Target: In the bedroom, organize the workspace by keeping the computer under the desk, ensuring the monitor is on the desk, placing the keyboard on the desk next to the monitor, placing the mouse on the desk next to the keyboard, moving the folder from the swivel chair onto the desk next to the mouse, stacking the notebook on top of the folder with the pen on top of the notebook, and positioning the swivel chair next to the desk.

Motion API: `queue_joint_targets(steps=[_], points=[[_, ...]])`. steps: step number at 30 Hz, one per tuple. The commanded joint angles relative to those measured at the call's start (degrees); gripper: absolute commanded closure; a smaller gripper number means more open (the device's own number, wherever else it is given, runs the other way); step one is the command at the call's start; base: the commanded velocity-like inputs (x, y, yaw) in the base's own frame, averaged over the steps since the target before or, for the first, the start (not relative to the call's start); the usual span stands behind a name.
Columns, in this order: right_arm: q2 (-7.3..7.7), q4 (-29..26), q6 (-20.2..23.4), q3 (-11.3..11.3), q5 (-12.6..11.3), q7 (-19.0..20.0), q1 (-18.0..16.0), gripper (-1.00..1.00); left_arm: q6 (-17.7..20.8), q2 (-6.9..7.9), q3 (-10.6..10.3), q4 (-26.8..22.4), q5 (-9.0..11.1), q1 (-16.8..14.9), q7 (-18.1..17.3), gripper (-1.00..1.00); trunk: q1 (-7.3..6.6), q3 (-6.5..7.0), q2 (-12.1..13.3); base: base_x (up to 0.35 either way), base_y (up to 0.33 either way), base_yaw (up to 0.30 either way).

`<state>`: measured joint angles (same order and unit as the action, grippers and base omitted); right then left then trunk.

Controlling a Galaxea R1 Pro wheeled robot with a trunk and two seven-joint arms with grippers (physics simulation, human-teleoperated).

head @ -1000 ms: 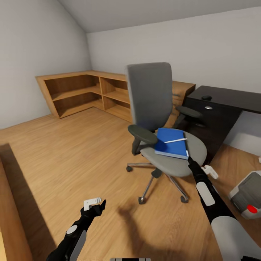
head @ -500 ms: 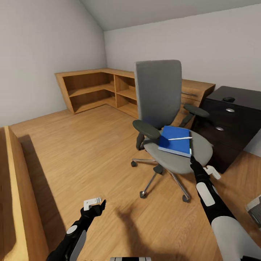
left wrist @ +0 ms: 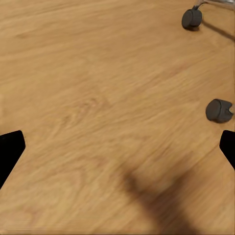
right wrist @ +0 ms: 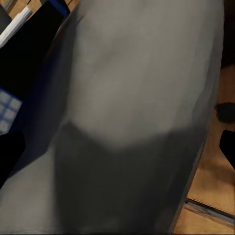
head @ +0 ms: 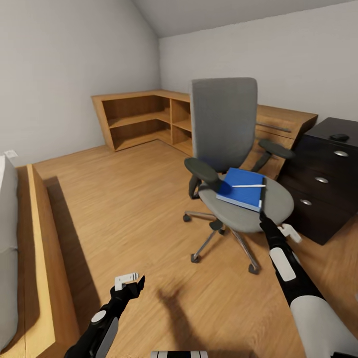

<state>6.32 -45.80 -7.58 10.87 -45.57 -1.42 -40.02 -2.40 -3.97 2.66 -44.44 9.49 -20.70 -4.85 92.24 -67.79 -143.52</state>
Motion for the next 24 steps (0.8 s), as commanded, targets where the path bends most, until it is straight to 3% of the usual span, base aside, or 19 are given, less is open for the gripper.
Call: queue_joint_targets(steps=[1, 12, 24], points=[[0.01, 2.5, 1.3, -0.3, -0.9, -0.1, 0.0, -1.0, -0.1, -0.07, 0.2, 0.1, 0.5, 0.0, -0.5, -1.0, 0.0, -0.08, 0.0, -0.005, 0.0, 0.061], [0.01, 2.5, 1.3, -0.4, -0.8, -0.1, 0.0, -1.0, -0.1, -0.07, 0.2, 0.1, 0.5, 0.0, -0.7, -1.0, 0.0, -0.13, 0.0, -0.068, 0.0, 0.01], [-0.07, 2.5, 1.3, -0.5, -0.8, -0.1, 0.0, -1.0, -0.1, -0.07, 0.2, 0.1, 0.5, 0.0, -0.7, -1.0, 0.0, -0.13, 0.0, 0.045, 0.0, 0.0]])
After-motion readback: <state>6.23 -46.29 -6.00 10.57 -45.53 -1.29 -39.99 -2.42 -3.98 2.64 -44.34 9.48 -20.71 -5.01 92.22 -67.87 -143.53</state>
